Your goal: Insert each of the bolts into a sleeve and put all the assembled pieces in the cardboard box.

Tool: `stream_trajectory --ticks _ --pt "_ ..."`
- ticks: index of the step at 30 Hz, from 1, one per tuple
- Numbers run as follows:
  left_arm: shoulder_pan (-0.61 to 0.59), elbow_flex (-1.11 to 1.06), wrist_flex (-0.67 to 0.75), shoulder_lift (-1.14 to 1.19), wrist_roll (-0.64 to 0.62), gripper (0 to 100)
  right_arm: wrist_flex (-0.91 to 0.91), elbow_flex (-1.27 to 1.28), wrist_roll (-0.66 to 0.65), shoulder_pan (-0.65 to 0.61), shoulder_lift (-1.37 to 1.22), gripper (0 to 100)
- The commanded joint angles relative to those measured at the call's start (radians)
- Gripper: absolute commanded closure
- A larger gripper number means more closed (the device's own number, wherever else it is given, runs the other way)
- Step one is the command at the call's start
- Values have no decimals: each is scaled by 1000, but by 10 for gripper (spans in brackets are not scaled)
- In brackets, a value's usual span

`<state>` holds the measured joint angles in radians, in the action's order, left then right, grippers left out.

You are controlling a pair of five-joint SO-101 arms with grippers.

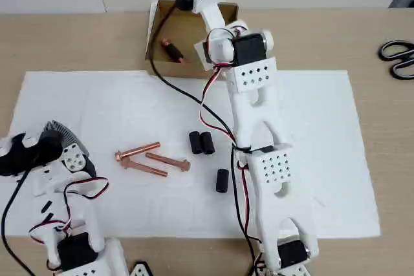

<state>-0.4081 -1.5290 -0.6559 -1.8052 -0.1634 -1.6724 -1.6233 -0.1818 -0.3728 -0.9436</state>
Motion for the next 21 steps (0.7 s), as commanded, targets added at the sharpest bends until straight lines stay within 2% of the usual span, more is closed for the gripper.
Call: stream_trajectory --ticks 1,5,13,17,21 --pt "-2 47 -3 -12 3 994 -25 52 48 -16 148 801" --pt "-2 47 -3 -12 3 994 -27 259 49 -56 266 801" --pt "-2 45 -5 -12 3 994 -24 876 77 -116 553 801" --pt "2 44 -29 -12 -2 994 -18 1074 284 -162 611 801" --pt "71 44 -150 -12 -3 994 31 1120 508 -189 610 801"
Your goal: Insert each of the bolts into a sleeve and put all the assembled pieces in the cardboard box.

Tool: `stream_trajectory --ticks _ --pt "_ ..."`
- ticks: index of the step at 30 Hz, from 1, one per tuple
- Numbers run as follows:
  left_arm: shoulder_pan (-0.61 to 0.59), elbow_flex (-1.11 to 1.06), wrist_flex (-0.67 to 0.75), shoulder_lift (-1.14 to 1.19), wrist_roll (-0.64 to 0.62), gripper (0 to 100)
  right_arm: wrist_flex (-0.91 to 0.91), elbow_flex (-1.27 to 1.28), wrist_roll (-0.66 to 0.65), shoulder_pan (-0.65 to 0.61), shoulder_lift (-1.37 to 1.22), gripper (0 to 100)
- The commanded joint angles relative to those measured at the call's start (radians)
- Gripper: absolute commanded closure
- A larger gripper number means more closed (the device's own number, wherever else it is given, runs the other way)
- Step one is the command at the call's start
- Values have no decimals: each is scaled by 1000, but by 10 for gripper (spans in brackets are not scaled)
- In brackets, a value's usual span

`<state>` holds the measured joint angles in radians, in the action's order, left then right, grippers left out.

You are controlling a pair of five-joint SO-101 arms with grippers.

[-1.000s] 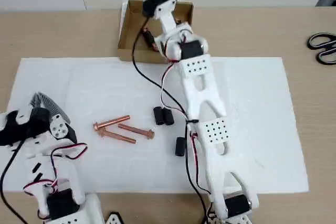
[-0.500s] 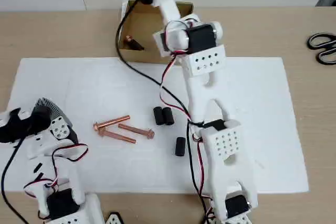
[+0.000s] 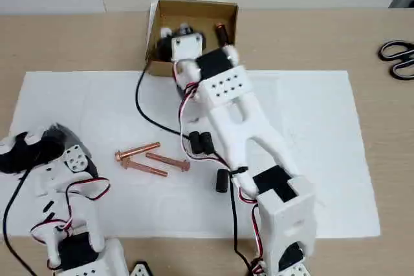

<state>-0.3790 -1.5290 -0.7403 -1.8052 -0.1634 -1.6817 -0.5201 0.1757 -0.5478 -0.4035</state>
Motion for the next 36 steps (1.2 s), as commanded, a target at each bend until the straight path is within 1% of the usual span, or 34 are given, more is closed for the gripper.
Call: stream_trajectory --ticks 1,4,8,14,21,25,31,33,36 --pt "64 44 -92 -12 -3 994 59 17 206 -19 70 801" --pt "101 44 -135 -12 -40 994 93 17 304 -30 73 801" --pt "104 44 -137 -12 -103 994 84 28 354 -42 70 801" --pt "104 44 -137 -12 -101 994 84 164 356 -39 71 801" --pt "104 44 -133 -12 -98 994 87 252 353 -36 71 801" --pt "106 44 -133 -12 -98 994 96 308 308 -36 70 801" --pt "106 44 -133 -12 -101 994 197 330 299 -16 70 802" --pt "106 44 -133 -12 -101 994 228 330 299 -13 70 828" --pt "106 44 -133 -12 -101 994 245 331 298 -13 70 922"
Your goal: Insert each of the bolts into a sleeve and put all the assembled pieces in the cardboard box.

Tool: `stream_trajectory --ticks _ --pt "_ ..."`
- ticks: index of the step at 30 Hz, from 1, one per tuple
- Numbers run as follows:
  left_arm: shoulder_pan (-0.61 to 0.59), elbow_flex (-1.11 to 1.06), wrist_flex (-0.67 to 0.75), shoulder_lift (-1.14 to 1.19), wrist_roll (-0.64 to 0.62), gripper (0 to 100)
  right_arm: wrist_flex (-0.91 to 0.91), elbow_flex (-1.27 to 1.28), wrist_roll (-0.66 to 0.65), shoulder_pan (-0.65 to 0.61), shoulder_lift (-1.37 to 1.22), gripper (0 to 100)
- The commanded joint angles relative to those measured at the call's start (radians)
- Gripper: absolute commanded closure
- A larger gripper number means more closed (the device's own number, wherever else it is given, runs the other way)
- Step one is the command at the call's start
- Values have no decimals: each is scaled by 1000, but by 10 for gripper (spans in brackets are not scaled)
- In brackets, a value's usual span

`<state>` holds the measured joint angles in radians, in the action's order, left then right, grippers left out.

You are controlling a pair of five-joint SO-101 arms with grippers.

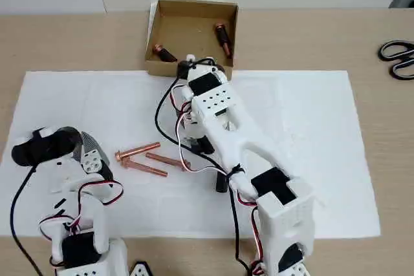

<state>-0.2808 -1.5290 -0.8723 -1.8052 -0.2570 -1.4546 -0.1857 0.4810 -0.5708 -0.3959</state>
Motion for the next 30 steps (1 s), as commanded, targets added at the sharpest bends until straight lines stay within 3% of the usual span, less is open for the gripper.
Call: stream_trajectory --ticks 1,3,16,21,30 --pt "8 44 -2 -12 -8 994 18 -3 -8 10 59 957" --pt "8 45 -2 -12 -8 994 12 -3 -8 10 41 996" --pt "8 45 -2 -12 -8 994 7 -3 -11 10 -93 976" --pt "8 45 -2 -12 -8 994 7 -6 -109 10 -91 974" --pt "8 48 -2 -12 -5 994 -87 -143 -259 1 -71 816"
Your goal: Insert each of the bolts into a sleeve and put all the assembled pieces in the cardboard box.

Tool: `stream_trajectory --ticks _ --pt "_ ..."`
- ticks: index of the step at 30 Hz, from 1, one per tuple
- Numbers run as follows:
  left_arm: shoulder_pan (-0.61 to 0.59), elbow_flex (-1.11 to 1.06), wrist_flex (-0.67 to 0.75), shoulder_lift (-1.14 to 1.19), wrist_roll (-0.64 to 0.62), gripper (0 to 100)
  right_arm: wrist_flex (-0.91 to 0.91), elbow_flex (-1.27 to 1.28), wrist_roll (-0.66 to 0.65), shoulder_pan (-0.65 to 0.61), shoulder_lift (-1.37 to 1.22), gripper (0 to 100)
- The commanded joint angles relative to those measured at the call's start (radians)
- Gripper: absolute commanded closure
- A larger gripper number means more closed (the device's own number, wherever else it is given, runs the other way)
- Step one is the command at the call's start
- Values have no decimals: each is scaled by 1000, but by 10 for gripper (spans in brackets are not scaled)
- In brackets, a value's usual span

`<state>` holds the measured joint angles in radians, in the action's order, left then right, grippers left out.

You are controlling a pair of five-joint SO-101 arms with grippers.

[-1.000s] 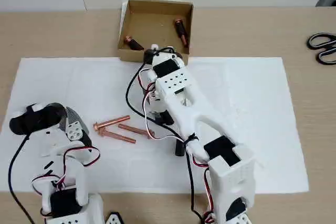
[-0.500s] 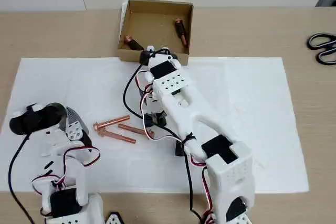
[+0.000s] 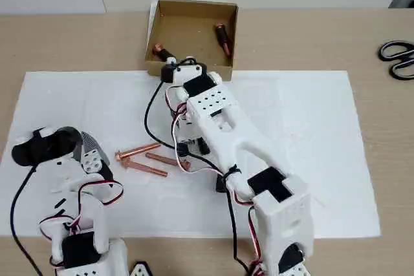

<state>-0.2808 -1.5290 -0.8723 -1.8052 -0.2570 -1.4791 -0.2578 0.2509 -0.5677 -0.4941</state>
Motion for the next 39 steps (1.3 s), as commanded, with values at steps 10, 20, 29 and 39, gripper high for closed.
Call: stream_trajectory --ticks 10,20,29,39 --pt "8 48 -2 -12 -8 994 -162 -170 -34 10 90 815" --pt "8 48 -2 -12 -8 994 -162 -169 -34 13 12 815" --pt "8 48 0 -14 -8 994 -140 -175 -31 12 -99 815" --pt "8 53 0 -14 -8 994 -104 -175 -29 10 -110 857"
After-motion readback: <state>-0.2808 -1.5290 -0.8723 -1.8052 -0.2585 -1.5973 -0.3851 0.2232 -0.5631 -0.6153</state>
